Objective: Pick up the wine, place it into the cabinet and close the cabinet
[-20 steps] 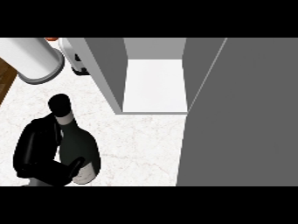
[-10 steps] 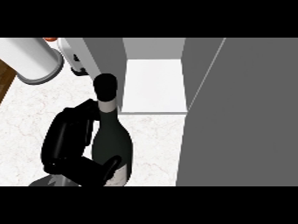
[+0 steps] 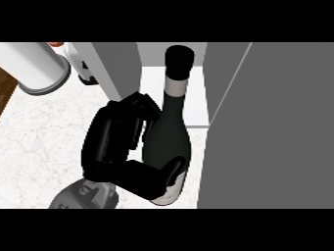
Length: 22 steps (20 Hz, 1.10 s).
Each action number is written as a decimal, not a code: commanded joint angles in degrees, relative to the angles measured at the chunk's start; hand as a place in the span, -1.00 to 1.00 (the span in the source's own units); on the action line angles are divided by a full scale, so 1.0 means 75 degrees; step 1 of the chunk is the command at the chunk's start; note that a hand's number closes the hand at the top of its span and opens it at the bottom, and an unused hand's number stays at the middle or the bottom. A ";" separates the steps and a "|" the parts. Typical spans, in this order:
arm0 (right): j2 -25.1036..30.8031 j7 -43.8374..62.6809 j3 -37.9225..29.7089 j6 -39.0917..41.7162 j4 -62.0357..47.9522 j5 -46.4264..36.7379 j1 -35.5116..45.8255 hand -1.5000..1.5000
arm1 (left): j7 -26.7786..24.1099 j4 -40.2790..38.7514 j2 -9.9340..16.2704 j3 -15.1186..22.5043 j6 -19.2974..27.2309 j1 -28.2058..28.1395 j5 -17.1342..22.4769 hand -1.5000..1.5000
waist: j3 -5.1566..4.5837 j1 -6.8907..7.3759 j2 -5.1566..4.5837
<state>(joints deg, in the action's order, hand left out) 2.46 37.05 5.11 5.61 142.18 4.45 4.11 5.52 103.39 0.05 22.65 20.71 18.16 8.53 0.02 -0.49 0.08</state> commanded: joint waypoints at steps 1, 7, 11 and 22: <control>0.0209 0.0712 -0.0518 -0.0068 0.0813 0.1001 0.0347 -1.00 | -0.0249 -0.0966 -0.0006 0.0041 0.0545 0.0890 0.0101 1.00 | -0.0003 -0.0036 -0.0014; 0.0070 0.0287 -0.0147 0.0096 0.0646 0.0458 0.0039 -1.00 | -0.0547 -0.1712 -0.0006 0.0524 0.1712 0.1626 0.0378 1.00 | -0.0004 -0.0034 -0.0015; 0.0235 0.0474 -0.0531 0.0246 0.1121 0.0903 -0.0352 -1.00 | 0.0162 -0.1130 -0.0006 0.0303 0.1600 0.1619 -0.0433 1.00 | 0.0000 0.0011 0.0009; 0.0130 0.0455 -0.0310 0.0137 0.0913 0.0650 -0.0036 -1.00 | -0.0823 -0.2396 -0.0006 0.0628 0.2424 0.2275 0.1021 1.00 | -0.0004 -0.0042 -0.0010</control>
<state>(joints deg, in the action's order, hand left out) 2.95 37.24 3.97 7.22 142.62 5.18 3.67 0.36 86.90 0.01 27.50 37.12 33.12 12.25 0.00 -0.74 0.02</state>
